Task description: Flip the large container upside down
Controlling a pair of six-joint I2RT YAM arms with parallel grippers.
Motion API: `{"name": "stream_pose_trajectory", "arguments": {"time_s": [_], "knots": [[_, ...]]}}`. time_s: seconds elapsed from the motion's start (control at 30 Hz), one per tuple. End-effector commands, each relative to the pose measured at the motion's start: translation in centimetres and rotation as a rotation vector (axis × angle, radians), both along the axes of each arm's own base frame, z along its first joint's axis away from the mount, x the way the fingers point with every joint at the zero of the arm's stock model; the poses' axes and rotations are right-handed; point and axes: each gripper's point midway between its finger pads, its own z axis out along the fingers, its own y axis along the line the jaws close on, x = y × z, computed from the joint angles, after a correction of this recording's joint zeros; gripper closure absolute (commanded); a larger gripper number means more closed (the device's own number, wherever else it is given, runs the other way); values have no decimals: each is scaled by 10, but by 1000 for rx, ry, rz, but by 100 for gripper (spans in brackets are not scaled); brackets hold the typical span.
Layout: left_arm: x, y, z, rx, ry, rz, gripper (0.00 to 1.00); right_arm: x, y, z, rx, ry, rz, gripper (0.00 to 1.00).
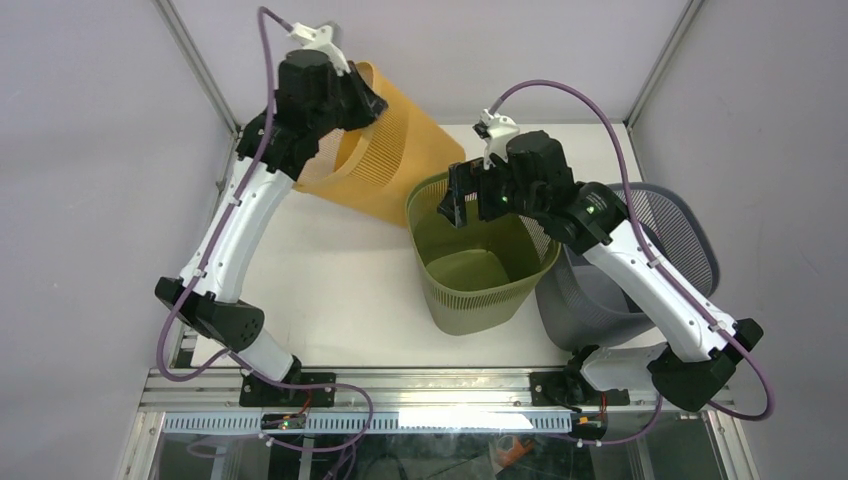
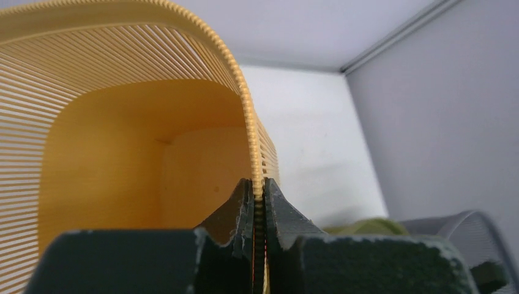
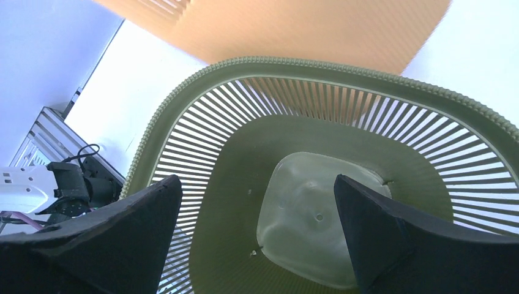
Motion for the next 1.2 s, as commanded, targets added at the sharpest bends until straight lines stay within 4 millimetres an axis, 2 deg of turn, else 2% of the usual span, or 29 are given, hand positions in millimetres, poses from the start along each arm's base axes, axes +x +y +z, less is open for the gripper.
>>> {"name": "stream_pose_trajectory", "arguments": {"time_s": [0.0, 0.1, 0.17, 0.23, 0.3, 0.43, 0.53, 0.63, 0.73, 0.9, 1.0, 1.17], "knots": [[31, 15, 76, -337, -196, -61, 100, -5, -10, 29, 72, -78, -39, 1], [44, 20, 61, -445, -190, -94, 100, -4, -15, 31, 90, -97, -72, 1], [47, 16, 56, -512, -191, -131, 100, -3, -19, 35, 112, -112, -101, 1], [50, 12, 51, -583, -189, -151, 100, 0, -24, 45, 150, -138, -141, 1], [53, 8, 47, -658, -189, -179, 100, 6, -30, 64, 201, -184, -189, 1], [62, 6, 29, -743, -155, -199, 100, 33, -37, 106, 279, -219, -222, 1], [66, 2, 25, -803, -142, -231, 100, 66, -43, 118, 285, -175, -244, 1], [71, 4, 19, -830, -131, -221, 100, 108, -59, 114, 258, -131, -325, 1], [77, 7, -1, -824, -83, -205, 100, 146, -79, 104, 273, -73, -395, 0], [85, 15, -43, -816, -3, -160, 100, 198, -103, 67, 268, 14, -463, 1], [90, 20, -61, -802, 24, -135, 100, 216, -112, 42, 282, 93, -476, 1], [95, 23, -82, -734, 75, -128, 100, 227, -109, 4, 269, 203, -487, 1]]}}
